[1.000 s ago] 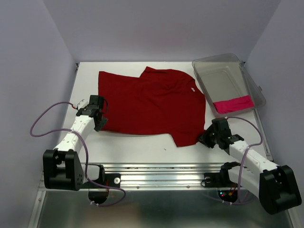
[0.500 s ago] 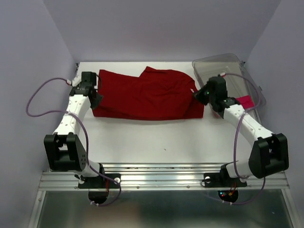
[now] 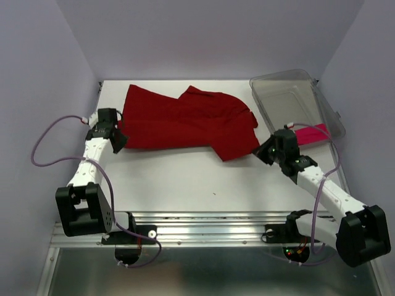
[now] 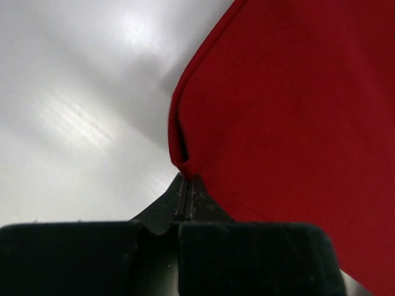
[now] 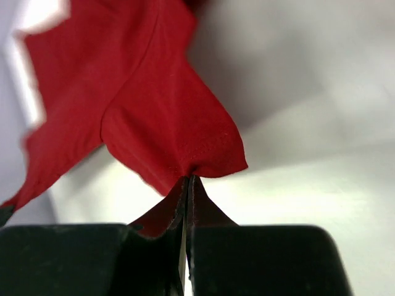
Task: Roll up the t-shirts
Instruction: Flatten out the T-shirt at the center of the board.
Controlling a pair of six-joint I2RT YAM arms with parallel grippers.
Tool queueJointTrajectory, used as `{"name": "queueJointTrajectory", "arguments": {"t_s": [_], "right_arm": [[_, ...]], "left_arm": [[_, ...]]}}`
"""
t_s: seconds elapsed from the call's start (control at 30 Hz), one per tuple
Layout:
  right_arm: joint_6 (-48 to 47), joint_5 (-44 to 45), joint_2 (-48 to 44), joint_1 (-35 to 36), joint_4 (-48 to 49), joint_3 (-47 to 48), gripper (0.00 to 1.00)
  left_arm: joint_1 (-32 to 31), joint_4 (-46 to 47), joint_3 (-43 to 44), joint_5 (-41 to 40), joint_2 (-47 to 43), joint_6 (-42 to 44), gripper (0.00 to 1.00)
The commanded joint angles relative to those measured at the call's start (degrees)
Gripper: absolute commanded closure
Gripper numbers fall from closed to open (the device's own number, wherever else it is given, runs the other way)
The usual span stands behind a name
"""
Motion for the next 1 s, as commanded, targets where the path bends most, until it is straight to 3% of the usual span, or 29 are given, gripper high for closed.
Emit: {"name": "queueJointTrajectory", "arguments": {"t_s": [0.0,0.03,0.07,0.13,0.17,0.23,0.3,0.63,0.97], "right_arm": [[3.54,-0.31,-6.59,1.03,-5.22,-8.53,0.96],[3.54,-0.23,-7.56,1.03,-6.36,-9.67,0.93],[3.54,0.30,-8.87,1.03,-8.63,-11.16,0.80],[3.37,1.09,-9.93,1.03,-10.67,-11.70,0.63],[3.10,1.53,-10.37,1.03,-11.46,-11.71,0.50],[2.75,2.67,-10.90,1.03,-13.22,-11.18,0.43],[2.75,3.46,-10.56,1.03,-14.10,-10.22,0.37],[3.89,3.29,-8.88,1.03,-12.44,-9.60,0.36],[3.54,3.03,-9.15,1.03,-12.70,-9.24,0.36]], "left_arm": [[0.26,1.78,-10.12,3.85,1.55,-0.48,1.00],[0.26,2.31,-11.36,4.64,1.99,-0.47,0.96],[0.26,2.49,-12.76,5.95,2.60,-0.21,0.78],[0.26,2.40,-13.13,6.67,4.27,0.23,0.59],[0.26,2.32,-13.21,7.37,4.63,0.84,0.45],[0.26,2.05,-13.39,7.29,4.28,1.02,0.33],[0.26,1.44,-13.83,6.15,3.40,0.67,0.28],[0.26,-1.29,-21.21,0.61,-1.43,-8.30,0.29],[0.26,-0.50,-22.18,-0.62,2.43,-10.40,0.32]]}}
